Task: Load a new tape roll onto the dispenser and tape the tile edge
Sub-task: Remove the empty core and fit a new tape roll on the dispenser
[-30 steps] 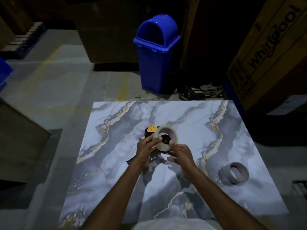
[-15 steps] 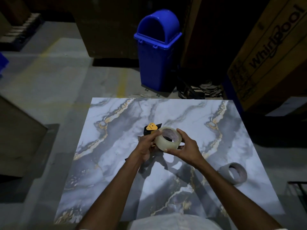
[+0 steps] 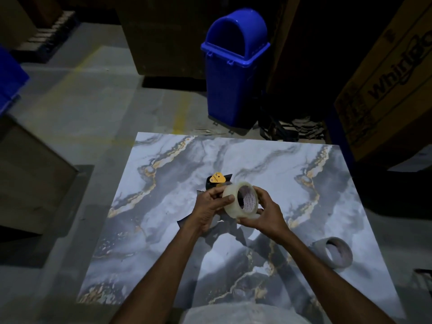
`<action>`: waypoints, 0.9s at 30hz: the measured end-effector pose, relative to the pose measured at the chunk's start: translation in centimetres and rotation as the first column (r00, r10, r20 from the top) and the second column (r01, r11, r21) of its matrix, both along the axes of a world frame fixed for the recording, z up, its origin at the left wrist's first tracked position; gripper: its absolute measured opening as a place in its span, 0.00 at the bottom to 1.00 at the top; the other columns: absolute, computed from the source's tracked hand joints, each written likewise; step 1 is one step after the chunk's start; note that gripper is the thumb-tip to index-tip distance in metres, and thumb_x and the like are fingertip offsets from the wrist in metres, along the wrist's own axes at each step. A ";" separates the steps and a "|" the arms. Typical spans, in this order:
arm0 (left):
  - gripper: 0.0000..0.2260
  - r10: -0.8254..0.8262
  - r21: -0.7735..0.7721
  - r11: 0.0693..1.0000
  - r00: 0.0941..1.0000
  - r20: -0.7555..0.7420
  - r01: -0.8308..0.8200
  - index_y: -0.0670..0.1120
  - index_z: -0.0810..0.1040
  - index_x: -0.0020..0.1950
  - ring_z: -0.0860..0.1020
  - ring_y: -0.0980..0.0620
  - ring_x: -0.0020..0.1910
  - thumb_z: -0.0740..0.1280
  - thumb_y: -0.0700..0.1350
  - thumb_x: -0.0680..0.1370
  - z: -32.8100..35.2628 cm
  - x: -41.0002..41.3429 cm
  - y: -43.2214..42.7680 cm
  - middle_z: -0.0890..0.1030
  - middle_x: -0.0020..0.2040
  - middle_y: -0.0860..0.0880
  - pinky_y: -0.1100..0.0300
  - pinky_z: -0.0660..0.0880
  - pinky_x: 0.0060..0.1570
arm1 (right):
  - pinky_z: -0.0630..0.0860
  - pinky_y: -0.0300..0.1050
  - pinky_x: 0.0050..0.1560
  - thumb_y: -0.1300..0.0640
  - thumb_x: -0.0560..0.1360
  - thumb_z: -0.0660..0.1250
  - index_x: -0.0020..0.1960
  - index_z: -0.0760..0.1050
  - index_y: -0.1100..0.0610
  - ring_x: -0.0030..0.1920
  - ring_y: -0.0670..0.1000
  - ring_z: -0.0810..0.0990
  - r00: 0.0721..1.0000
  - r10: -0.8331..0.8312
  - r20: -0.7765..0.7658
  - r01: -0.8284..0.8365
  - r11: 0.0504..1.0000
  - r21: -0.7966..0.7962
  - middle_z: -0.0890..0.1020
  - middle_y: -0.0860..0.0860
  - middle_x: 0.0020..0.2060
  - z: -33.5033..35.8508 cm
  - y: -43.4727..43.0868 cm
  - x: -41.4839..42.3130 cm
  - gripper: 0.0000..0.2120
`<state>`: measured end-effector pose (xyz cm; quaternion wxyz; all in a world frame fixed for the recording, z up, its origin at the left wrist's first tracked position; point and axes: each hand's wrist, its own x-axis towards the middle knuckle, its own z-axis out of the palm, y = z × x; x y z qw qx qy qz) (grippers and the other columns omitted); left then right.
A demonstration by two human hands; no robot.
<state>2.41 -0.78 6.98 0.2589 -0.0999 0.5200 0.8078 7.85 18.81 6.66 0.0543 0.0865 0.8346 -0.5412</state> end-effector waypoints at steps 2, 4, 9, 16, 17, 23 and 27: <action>0.17 0.000 0.011 1.000 1.000 -0.007 0.000 0.41 0.83 0.61 0.84 0.47 0.52 0.74 0.31 0.73 -0.2 -0.1 0.1 0.86 0.56 0.43 0.57 0.82 0.44 | 0.82 0.45 0.54 0.56 0.59 0.85 0.69 0.67 0.44 0.61 0.42 0.78 1.000 0.008 -0.009 -0.008 1.000 0.011 0.78 0.40 0.60 -0.1 0.0 -0.2 0.44; 0.21 0.006 0.016 1.000 1.000 -0.021 -0.006 0.39 0.81 0.64 0.84 0.45 0.55 0.75 0.31 0.72 -0.5 0.0 0.2 0.85 0.58 0.41 0.54 0.83 0.46 | 0.83 0.48 0.51 0.58 0.59 0.84 0.68 0.66 0.42 0.62 0.45 0.77 1.000 0.028 -0.014 -0.028 1.000 0.010 0.77 0.41 0.61 -0.2 0.1 -0.3 0.45; 0.23 0.030 0.042 0.999 0.999 -0.040 -0.028 0.35 0.80 0.64 0.83 0.42 0.56 0.75 0.27 0.69 -1.4 0.4 0.7 0.84 0.60 0.38 0.50 0.84 0.49 | 0.82 0.51 0.53 0.44 0.54 0.86 0.69 0.63 0.39 0.63 0.45 0.77 1.000 0.021 0.003 -0.021 0.999 0.040 0.76 0.40 0.62 -0.5 -0.2 -0.6 0.50; 0.15 0.069 0.084 0.994 0.998 0.014 -0.070 0.39 0.81 0.56 0.83 0.42 0.52 0.75 0.30 0.72 -2.0 0.7 0.5 0.84 0.55 0.40 0.48 0.83 0.49 | 0.80 0.55 0.54 0.48 0.55 0.83 0.72 0.62 0.44 0.64 0.45 0.73 0.993 0.075 -0.093 -0.054 0.976 0.211 0.69 0.42 0.66 -0.7 0.0 -1.3 0.51; 0.16 0.068 0.082 0.994 0.998 0.014 -0.069 0.39 0.81 0.55 0.82 0.41 0.53 0.77 0.31 0.70 -2.1 0.6 0.5 0.84 0.54 0.40 0.47 0.82 0.52 | 0.80 0.54 0.54 0.48 0.55 0.83 0.72 0.62 0.44 0.64 0.45 0.73 0.990 0.091 -0.106 -0.065 0.972 0.225 0.68 0.42 0.65 -0.6 0.1 -1.4 0.51; 0.15 0.076 0.134 0.988 0.996 0.036 -0.080 0.40 0.80 0.54 0.81 0.40 0.54 0.76 0.33 0.69 -2.4 0.5 0.6 0.84 0.53 0.40 0.43 0.79 0.57 | 0.80 0.56 0.53 0.48 0.55 0.83 0.73 0.61 0.45 0.64 0.46 0.72 0.984 0.123 -0.130 -0.087 0.964 0.250 0.67 0.44 0.66 -0.7 0.2 -1.7 0.52; 0.12 0.093 0.097 0.991 0.995 0.023 -0.095 0.36 0.79 0.59 0.82 0.43 0.53 0.73 0.32 0.76 -1.7 0.8 0.5 0.82 0.57 0.37 0.49 0.83 0.48 | 0.80 0.54 0.56 0.43 0.55 0.81 0.74 0.61 0.46 0.64 0.47 0.72 0.988 0.122 -0.098 -0.094 0.963 0.252 0.68 0.46 0.67 -0.7 0.2 -1.7 0.52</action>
